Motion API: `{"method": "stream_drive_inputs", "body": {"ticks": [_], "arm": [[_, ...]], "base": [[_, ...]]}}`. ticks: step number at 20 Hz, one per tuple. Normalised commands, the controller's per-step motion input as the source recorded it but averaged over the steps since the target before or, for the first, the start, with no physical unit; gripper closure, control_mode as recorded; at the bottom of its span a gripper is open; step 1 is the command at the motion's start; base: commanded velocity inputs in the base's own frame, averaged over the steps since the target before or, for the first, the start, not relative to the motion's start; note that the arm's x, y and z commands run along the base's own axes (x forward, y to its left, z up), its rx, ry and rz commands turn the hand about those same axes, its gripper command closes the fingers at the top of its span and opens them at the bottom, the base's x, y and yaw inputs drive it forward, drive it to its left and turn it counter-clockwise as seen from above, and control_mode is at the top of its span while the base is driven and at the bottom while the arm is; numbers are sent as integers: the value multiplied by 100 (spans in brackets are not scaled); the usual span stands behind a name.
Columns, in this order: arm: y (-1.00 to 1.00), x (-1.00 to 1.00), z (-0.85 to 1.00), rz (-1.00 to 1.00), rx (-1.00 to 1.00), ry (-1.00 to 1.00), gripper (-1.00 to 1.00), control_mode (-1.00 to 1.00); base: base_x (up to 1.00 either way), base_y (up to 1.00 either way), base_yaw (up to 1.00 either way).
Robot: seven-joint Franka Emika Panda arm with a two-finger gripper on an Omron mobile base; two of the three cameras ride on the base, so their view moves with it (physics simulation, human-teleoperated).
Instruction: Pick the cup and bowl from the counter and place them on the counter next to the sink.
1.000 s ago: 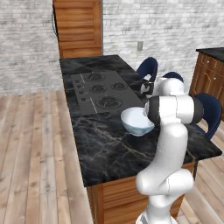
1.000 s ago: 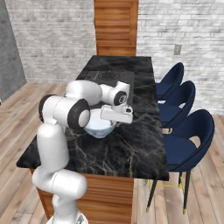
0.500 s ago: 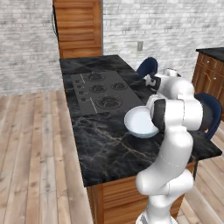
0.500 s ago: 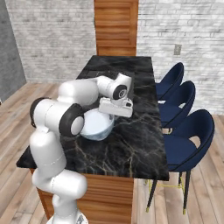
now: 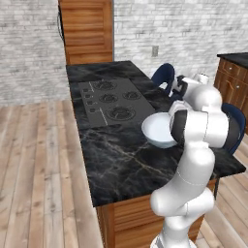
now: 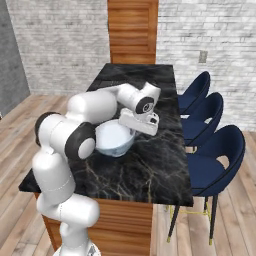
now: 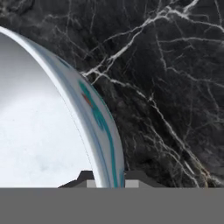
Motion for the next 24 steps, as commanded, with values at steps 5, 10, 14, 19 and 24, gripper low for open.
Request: {"method": "stream_drive_inputs", "body": {"ticks": [5, 10, 14, 19, 24], "arm": [[-24, -12, 40, -48, 7, 5, 100, -100], [-7, -66, 69, -38, 17, 0, 100, -100], [0, -84, 76, -21, 14, 0, 100, -100], [19, -79, 59, -7, 3, 0, 100, -100], [52, -60, 43, 0, 0, 0, 100, -100]], "base": [[0, 0, 0], [0, 0, 0], [0, 0, 0], [0, 0, 0], [0, 0, 0]]}}
